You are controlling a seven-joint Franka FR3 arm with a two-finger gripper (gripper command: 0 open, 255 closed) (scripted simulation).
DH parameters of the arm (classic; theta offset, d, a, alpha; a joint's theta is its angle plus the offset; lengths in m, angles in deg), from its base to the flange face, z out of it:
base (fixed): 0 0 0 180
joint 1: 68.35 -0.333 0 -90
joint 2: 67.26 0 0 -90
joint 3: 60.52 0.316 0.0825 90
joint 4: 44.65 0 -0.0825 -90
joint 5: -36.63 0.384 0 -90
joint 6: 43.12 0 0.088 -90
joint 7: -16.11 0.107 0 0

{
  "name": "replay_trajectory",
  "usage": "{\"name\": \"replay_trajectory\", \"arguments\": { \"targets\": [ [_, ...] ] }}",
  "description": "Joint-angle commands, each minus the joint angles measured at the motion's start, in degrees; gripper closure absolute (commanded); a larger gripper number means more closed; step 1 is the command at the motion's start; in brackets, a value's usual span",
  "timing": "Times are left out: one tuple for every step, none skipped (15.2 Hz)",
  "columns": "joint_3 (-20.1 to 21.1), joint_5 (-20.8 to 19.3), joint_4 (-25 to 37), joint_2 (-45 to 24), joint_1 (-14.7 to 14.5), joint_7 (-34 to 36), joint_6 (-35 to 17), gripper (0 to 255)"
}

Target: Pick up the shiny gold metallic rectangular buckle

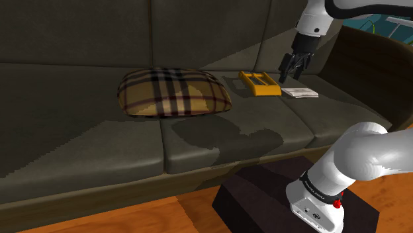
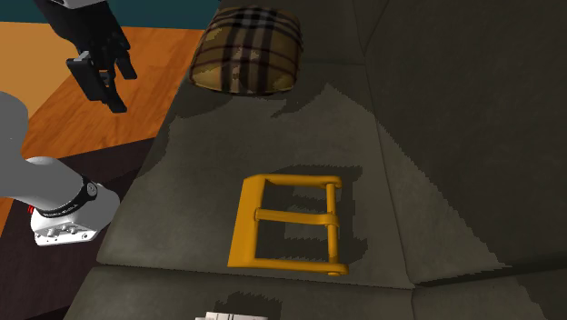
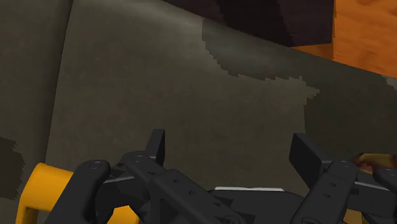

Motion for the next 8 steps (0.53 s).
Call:
{"name": "replay_trajectory", "arguments": {
  "targets": [
    [0.0, 0.0, 0.0, 0.0, 0.0, 0.0, 0.0, 0],
    [-0.78, -0.42, 0.52, -1.85, 0.39, -0.41, -1.27, 0],
    [-1.55, -0.8, 1.11, -3.72, 0.76, -0.81, -2.5, 0],
    [-2.31, -1.14, 1.77, -5.63, 1.11, -1.21, -3.7, 0],
    [-3.07, -1.43, 2.5, -7.57, 1.45, -1.62, -4.86, 0],
    [-3.82, -1.68, 3.29, -9.52, 1.77, -2.03, -5.97, 0],
    [-4.56, -1.88, 4.16, -11.5, 2.07, -2.45, -7.04, 0],
    [-5.31, -2.03, 5.08, -13.5, 2.35, -2.87, -8.06, 0]
  ]
}}
